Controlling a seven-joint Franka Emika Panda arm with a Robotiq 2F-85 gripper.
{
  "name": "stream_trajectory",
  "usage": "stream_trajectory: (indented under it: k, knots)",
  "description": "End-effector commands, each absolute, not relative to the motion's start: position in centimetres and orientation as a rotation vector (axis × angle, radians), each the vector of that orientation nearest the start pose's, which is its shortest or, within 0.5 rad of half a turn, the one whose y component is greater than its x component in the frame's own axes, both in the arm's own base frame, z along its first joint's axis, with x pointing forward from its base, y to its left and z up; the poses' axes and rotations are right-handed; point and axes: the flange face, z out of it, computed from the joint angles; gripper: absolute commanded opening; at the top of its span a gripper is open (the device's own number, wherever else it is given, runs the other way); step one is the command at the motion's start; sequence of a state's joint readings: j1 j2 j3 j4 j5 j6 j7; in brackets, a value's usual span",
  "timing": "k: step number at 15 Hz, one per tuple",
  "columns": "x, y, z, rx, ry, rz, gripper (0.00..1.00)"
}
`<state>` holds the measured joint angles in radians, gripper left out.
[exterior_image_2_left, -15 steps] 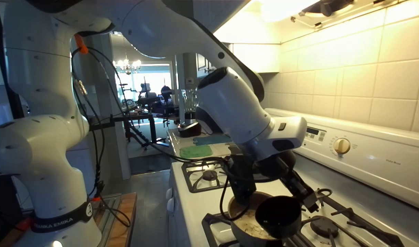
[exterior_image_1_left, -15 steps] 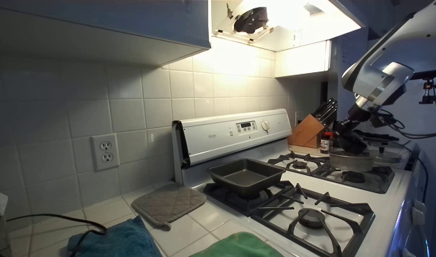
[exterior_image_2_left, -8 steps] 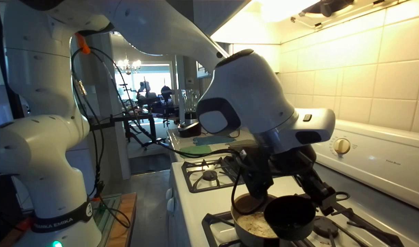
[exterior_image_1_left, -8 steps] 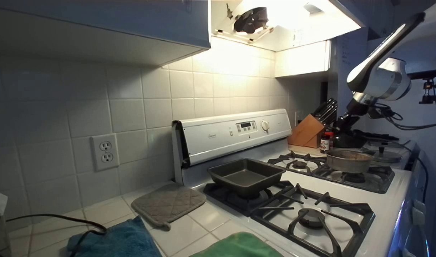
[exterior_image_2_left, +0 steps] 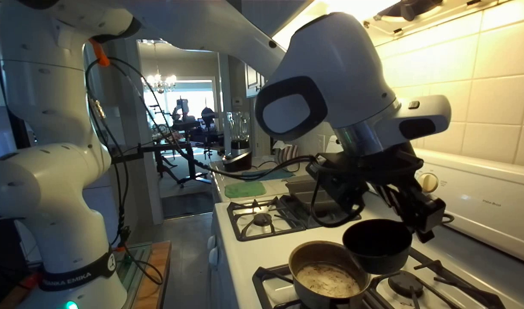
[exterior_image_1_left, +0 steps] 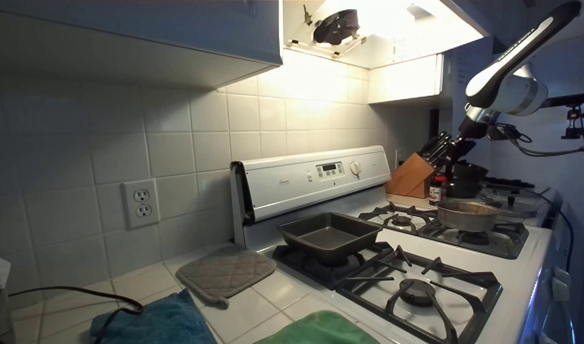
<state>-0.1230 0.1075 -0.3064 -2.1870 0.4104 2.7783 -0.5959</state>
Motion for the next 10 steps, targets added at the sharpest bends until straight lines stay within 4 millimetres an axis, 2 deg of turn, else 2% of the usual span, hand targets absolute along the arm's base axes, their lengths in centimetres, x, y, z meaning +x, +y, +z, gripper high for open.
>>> stream_trajectory:
  k: [1, 5, 10]
  knots:
    - [53.1, -27.1, 40.2, -3.116, 0.232, -0.752, 0.06]
    - [53.3, -29.1, 39.8, -3.136, 0.223, -0.712, 0.06]
    - [54.0, -32.5, 37.7, -3.169, 0.272, -0.705, 0.06]
